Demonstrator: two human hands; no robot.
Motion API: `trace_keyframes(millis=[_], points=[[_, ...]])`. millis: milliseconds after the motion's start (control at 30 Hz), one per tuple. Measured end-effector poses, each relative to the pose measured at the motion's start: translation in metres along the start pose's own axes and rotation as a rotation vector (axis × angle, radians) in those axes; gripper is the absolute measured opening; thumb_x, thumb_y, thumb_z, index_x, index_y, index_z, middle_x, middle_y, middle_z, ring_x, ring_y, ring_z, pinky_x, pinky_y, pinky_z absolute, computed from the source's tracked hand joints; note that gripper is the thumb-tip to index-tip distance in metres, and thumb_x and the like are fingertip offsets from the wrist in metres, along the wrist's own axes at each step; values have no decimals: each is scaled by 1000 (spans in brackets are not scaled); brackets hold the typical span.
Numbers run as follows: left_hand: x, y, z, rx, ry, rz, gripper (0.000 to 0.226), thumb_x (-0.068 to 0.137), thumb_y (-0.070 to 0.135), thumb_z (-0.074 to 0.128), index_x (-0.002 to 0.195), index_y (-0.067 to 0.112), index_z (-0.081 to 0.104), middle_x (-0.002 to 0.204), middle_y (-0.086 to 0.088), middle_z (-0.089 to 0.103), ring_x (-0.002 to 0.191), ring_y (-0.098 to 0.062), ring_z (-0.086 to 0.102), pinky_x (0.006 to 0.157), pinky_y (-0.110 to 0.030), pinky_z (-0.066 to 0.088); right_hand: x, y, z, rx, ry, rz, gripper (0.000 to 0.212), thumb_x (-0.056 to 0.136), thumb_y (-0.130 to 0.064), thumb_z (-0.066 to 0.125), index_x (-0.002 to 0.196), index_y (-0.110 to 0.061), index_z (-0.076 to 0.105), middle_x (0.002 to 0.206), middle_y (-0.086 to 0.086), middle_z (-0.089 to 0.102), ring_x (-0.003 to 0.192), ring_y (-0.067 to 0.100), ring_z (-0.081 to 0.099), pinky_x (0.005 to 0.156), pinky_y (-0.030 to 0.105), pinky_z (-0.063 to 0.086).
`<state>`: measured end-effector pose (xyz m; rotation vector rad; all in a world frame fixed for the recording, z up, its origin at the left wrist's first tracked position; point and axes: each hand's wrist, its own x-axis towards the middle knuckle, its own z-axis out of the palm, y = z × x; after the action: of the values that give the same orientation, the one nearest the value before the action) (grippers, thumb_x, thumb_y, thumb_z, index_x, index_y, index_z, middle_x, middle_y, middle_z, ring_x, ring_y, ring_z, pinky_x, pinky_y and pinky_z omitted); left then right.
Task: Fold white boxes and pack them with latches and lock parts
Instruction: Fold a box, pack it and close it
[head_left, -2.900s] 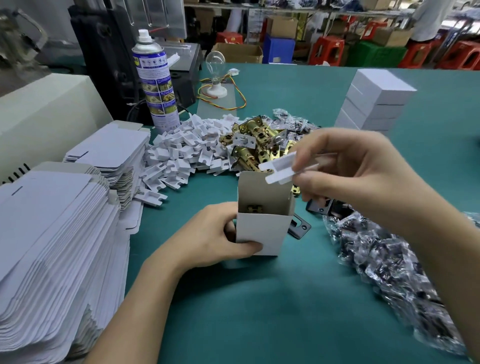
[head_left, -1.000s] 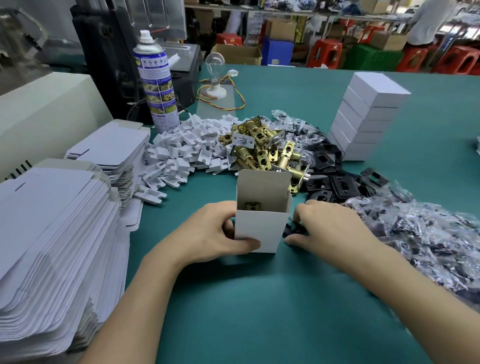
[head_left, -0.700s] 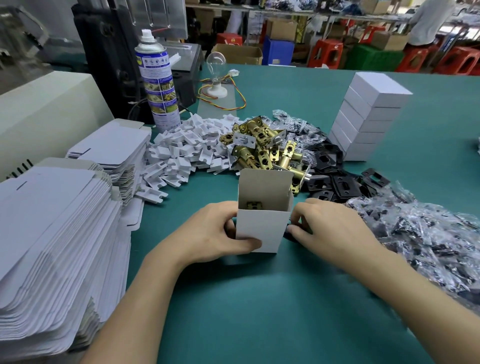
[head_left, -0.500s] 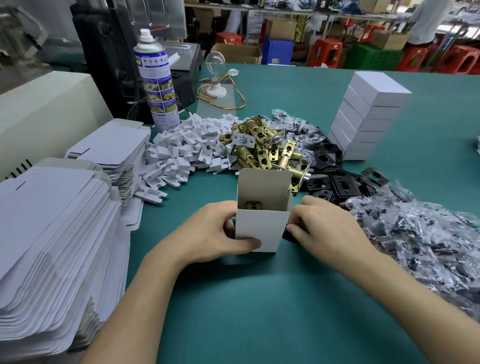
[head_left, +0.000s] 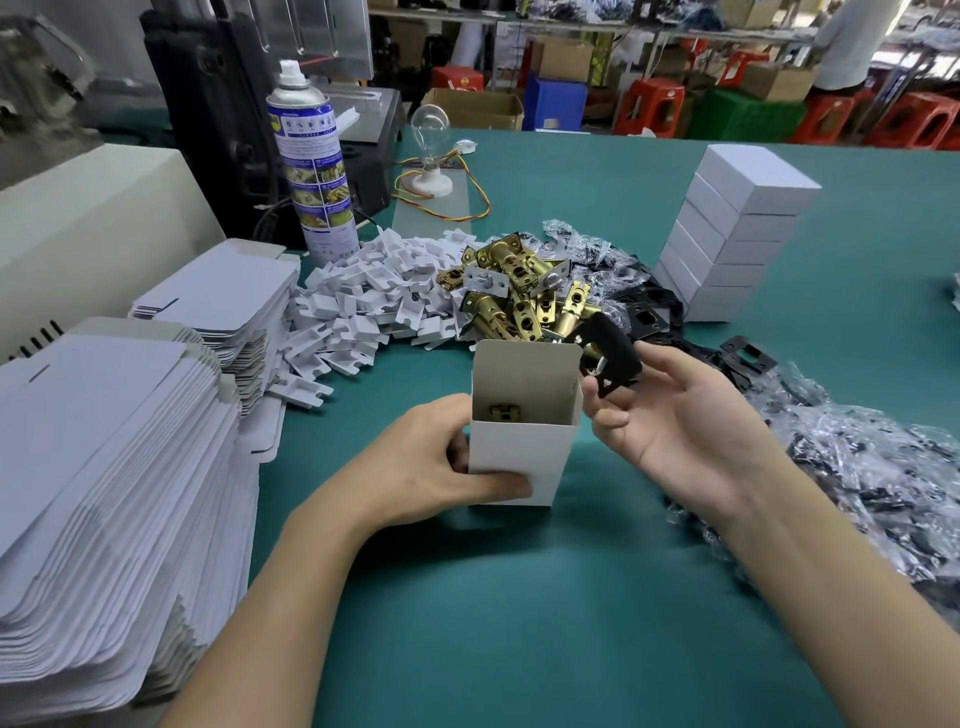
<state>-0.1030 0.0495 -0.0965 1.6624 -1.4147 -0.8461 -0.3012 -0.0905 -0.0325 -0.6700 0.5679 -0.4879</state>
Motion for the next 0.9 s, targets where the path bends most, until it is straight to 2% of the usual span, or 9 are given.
trace_keyframes(millis=[67,133,233,367,467,533,667,767,900], points=[[0,-1,-1,9,0,-12,58,68,61,84,117,33,69,116,-2,69,105,-31,69,91,-55,58,0,4,-3,39,-6,-1,33,103,-23,47,122,1,59,91,17,73,75,22,71,51,20,46],[0,-2,-1,17,-4,-15,59,69,62,83,117,30,69,116,-6,68,105,-32,68,91,-55,57,1,10,-6,-27,20,-48,27,105,-16,45,122,0,59,97,15,76,76,18,72,51,19,47],[0,-2,-1,7,-13,-15,57,70,60,83,117,31,69,116,-7,69,105,-34,68,92,-56,57,1,11,-9,-289,105,-228,23,109,-10,42,114,-2,63,94,9,79,70,12,70,51,17,48],[1,-4,0,7,1,-13,58,69,62,83,117,32,69,115,-6,69,104,-34,69,91,-57,58,-11,-7,-5,-715,149,-548,16,105,-14,55,103,-10,71,82,5,74,65,14,65,57,22,54],[1,-4,0,14,19,10,55,72,61,83,118,36,69,113,-5,69,103,-32,68,89,-56,58,-30,-18,15,-921,11,-804,7,99,-14,67,97,-14,74,71,5,71,58,14,63,54,30,56],[1,-4,-1,26,36,23,53,72,62,83,117,37,69,111,-5,70,101,-31,68,87,-56,58,-40,-20,32,-1026,-100,-896,10,92,-10,73,93,-20,75,71,0,73,54,13,65,53,28,57],[1,-5,-1,51,58,31,52,70,63,83,115,39,69,107,0,70,98,-28,69,85,-54,59,-38,-16,44,-1360,-127,-903,14,89,-5,78,96,-17,76,71,-3,72,60,15,69,62,25,56],[1,-3,-1,49,63,36,51,70,62,83,114,39,70,107,1,70,98,-28,69,85,-54,59,-36,-10,43,-1590,-99,-894,12,93,-9,75,99,-19,77,67,-16,66,61,12,67,63,18,49],[1,-1,-1,58,59,53,52,71,61,82,116,38,69,109,2,70,99,-28,69,86,-53,58,-38,-7,44,-1720,-47,-833,10,96,-20,70,102,-24,77,59,-30,53,59,1,62,60,10,41]])
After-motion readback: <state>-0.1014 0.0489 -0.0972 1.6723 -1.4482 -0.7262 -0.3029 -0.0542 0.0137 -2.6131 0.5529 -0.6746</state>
